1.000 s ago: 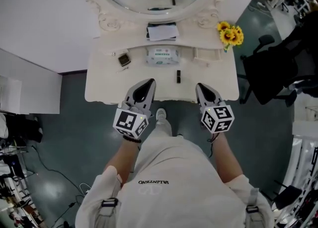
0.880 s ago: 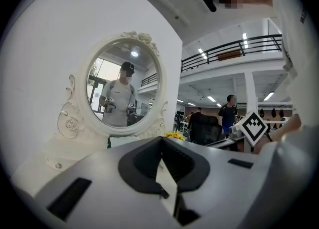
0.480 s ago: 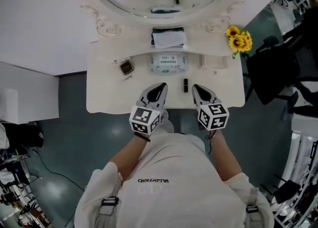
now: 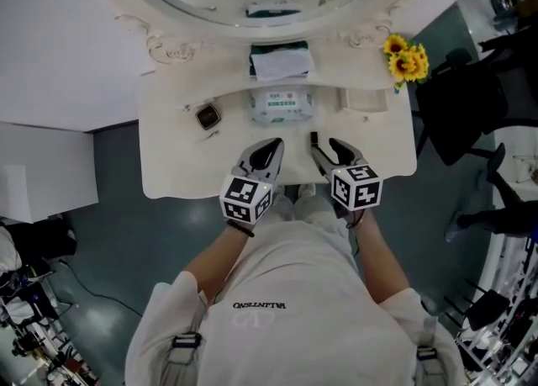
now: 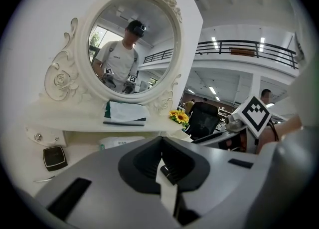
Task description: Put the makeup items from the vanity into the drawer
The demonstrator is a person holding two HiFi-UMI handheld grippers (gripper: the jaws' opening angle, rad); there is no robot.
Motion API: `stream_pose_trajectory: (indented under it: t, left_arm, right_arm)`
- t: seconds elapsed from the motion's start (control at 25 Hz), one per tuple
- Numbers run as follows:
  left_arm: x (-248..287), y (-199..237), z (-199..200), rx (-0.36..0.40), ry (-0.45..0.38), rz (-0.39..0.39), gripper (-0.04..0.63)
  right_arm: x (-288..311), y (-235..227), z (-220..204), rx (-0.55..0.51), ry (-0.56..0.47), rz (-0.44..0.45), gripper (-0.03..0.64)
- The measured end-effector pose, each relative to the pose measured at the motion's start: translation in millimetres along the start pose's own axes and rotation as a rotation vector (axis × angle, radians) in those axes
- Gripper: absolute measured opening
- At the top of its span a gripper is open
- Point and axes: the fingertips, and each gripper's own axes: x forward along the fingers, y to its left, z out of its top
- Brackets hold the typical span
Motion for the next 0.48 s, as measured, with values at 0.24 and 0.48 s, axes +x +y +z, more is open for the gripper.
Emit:
stream_pose_trajectory:
  t: [0.24,0.48]
  left_arm:
    - [12.6,6.1,-17.9,-0.033,0.057,0.062,0.002]
    - [27.8,7.7,-36.8,-0.066,0.112,0.107,0.003]
  right_arm:
    - [23.1,-12.4,-26.2,0.015,0.147,0.001,0.355]
    - [40.1,-26.3,-42.0,0.041,0.253,0.004,0.425]
